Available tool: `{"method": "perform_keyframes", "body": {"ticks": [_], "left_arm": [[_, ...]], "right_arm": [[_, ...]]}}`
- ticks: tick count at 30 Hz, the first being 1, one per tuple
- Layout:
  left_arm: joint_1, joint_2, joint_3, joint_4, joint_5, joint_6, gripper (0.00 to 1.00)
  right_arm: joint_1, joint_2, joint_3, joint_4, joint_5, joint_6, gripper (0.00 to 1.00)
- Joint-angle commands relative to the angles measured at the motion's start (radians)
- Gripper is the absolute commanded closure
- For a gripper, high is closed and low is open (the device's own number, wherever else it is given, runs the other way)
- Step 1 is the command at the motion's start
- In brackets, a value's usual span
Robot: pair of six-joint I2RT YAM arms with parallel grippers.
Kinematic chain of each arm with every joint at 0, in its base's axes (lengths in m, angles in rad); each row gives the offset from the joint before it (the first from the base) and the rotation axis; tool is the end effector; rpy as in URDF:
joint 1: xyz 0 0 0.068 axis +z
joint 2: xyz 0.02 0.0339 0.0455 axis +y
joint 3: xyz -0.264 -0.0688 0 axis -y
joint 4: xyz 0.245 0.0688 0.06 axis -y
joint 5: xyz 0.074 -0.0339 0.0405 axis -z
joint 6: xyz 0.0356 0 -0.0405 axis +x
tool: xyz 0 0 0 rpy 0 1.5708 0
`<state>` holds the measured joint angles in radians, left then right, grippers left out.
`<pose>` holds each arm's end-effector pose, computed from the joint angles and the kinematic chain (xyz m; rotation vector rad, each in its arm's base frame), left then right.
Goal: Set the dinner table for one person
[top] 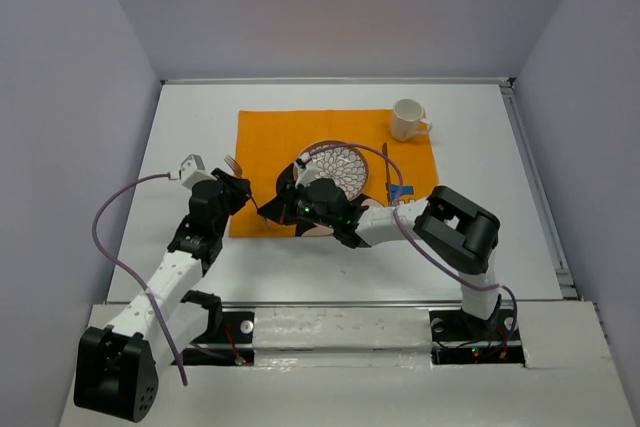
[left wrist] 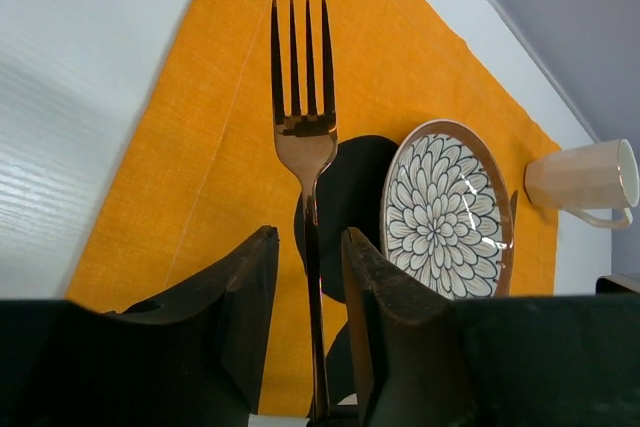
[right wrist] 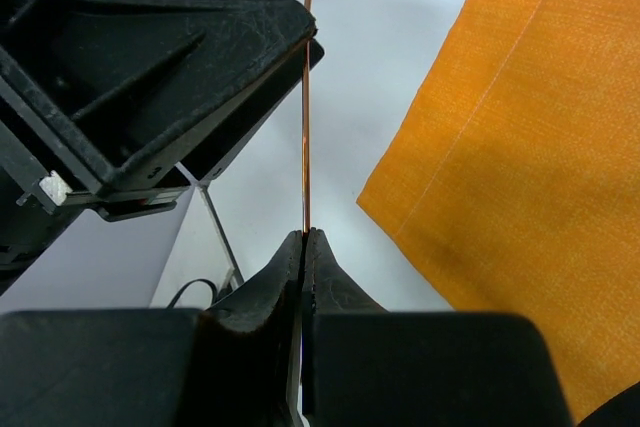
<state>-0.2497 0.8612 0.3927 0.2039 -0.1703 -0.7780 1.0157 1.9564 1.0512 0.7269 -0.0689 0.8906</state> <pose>0.1943 -0.0433 0.2282 -0.6045 1.7684 -0.5627 0.2222 0.3630 0.1830 -0.1813 1.9791 1.3934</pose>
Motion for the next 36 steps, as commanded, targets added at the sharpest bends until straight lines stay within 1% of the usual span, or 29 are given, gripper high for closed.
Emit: {"method": "perform_keyframes", "body": {"ticks": [1, 2, 3, 4, 7, 8, 9, 13, 14, 15, 17, 18, 20, 21, 25, 26, 28, 30, 31, 35, 36], "left_arm": [[-0.002, 0.015, -0.029, 0.115, 0.015, -0.014, 0.63], [-0.003, 0.019, -0.029, 0.117, 0.014, -0.009, 0.74], [-0.003, 0.024, -0.028, 0.120, 0.014, -0.007, 0.79], [-0.003, 0.032, -0.028, 0.123, 0.014, -0.007, 0.83], [-0.003, 0.053, -0.017, 0.138, 0.009, 0.000, 0.85], [-0.003, 0.058, -0.008, 0.140, 0.009, 0.002, 0.88], [-0.003, 0.062, -0.005, 0.141, 0.006, 0.006, 1.00], [-0.002, 0.090, 0.023, 0.129, -0.014, 0.048, 1.00], [-0.003, 0.096, 0.037, 0.117, -0.026, 0.057, 1.00], [-0.003, 0.105, 0.046, 0.112, -0.031, 0.066, 1.00], [-0.003, 0.139, 0.064, 0.094, -0.047, 0.088, 1.00], [-0.006, 0.154, 0.084, 0.089, -0.052, 0.111, 1.00], [-0.014, 0.195, 0.115, 0.081, -0.067, 0.132, 1.00], [-0.022, 0.229, 0.127, 0.078, -0.077, 0.152, 1.00], [-0.094, 0.308, 0.201, 0.052, -0.150, 0.207, 1.00], [-0.124, 0.352, 0.237, 0.040, -0.172, 0.215, 1.00], [-0.149, 0.430, 0.274, 0.031, -0.179, 0.252, 1.00], [-0.172, 0.485, 0.340, 0.012, -0.172, 0.285, 1.00], [-0.178, 0.539, 0.360, 0.002, -0.166, 0.316, 1.00], [-0.212, 0.634, 0.423, -0.003, -0.163, 0.402, 1.00], [-0.214, 0.663, 0.440, -0.006, -0.167, 0.413, 1.00]], "right_arm": [[0.001, -0.024, 0.001, 0.101, -0.014, 0.008, 1.00], [0.001, -0.022, 0.000, 0.104, -0.012, 0.008, 1.00], [0.001, -0.022, 0.000, 0.105, -0.011, 0.008, 1.00], [0.001, -0.021, 0.000, 0.105, -0.011, 0.008, 1.00], [0.001, -0.017, 0.000, 0.108, -0.014, 0.010, 1.00], [0.001, -0.019, -0.002, 0.109, -0.012, 0.011, 1.00], [0.001, -0.019, -0.005, 0.112, -0.012, 0.013, 1.00], [0.001, -0.030, -0.025, 0.105, 0.000, 0.013, 1.00], [0.001, -0.037, -0.026, 0.095, 0.003, 0.008, 0.82], [0.001, -0.043, -0.028, 0.071, 0.004, 0.005, 0.71], [0.001, -0.059, -0.042, 0.040, 0.014, -0.007, 0.53], [0.001, -0.083, -0.051, 0.014, 0.030, -0.024, 0.39], [0.001, -0.120, -0.092, -0.012, 0.055, -0.063, 0.31], [0.001, -0.166, -0.108, -0.045, 0.082, -0.076, 0.28], [-0.008, -0.278, -0.181, -0.144, 0.182, -0.153, 0.28], [-0.008, -0.339, -0.194, -0.167, 0.202, -0.182, 0.28], [-0.008, -0.399, -0.235, -0.237, 0.260, -0.208, 0.28], [-0.008, -0.480, -0.273, -0.302, 0.285, -0.242, 0.28], [-0.017, -0.507, -0.287, -0.323, 0.294, -0.249, 0.28], [-0.026, -0.651, -0.378, -0.405, 0.348, -0.281, 0.29], [-0.035, -0.709, -0.410, -0.441, 0.362, -0.288, 0.29]]}}
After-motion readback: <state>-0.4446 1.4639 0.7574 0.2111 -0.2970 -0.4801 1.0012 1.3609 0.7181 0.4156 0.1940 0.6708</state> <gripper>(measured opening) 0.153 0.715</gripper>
